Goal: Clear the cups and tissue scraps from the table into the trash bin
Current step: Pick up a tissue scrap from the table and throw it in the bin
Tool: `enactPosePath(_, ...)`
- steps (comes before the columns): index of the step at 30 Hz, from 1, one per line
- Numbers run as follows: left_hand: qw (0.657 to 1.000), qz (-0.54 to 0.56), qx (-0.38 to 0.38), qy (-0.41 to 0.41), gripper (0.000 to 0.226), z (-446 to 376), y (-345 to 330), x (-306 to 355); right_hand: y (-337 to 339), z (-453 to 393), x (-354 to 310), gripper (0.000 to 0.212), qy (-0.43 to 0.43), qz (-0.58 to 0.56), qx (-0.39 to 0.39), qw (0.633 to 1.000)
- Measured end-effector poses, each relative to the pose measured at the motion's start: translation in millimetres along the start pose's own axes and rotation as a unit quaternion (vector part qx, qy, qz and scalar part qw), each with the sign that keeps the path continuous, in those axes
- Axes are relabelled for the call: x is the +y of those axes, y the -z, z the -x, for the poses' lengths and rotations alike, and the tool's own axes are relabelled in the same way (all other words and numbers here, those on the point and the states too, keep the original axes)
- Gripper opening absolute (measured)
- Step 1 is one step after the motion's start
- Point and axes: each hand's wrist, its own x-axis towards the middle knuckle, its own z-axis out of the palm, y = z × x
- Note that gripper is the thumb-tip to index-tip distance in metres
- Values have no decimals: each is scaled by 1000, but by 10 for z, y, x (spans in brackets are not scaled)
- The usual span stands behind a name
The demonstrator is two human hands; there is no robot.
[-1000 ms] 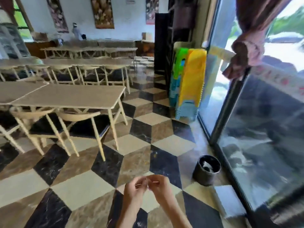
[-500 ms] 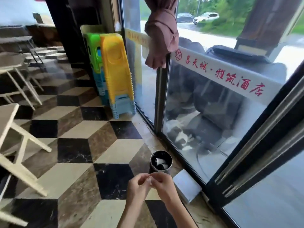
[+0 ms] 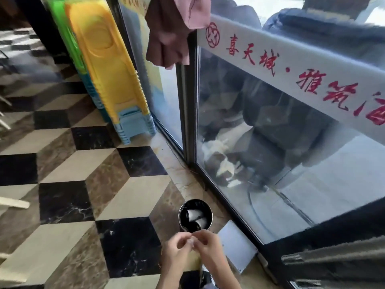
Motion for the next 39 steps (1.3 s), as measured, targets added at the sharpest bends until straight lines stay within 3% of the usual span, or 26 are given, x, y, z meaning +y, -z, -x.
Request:
enactPosePath(9,994,6,-8,107,11,-1447,-553,-481,-21,-1435,725,27,-101,-6,-43,994)
enactPosePath(14,992,-38,-28,121,7,-2320,-856,-1236,-251,-2216,1410,9,-143,-27,-15,989)
enactPosePath(23,988,-48,-41,140,21,-3575,-1321,-2603,-746,-3368,2718,10,-196,-37,-12,980)
enactPosePath(26,986,-45,-46,157,14,-3851,-1429,-2834,-814,-3624,2993,10,-213,-23,-15,977)
enactPosePath(30,984,-43,-32,170,11,-4079,-1470,-3003,-904,-3888,3190,5,-229,-9,-2,973)
enactPosePath(36,972,-82,-56,214,30,-4209,-1369,-3053,-969,-4036,3217,30,-281,15,-13,960)
enactPosePath(39,972,-74,-53,219,31,-4165,-1228,-2919,-895,-4007,3048,31,-285,23,-1,958)
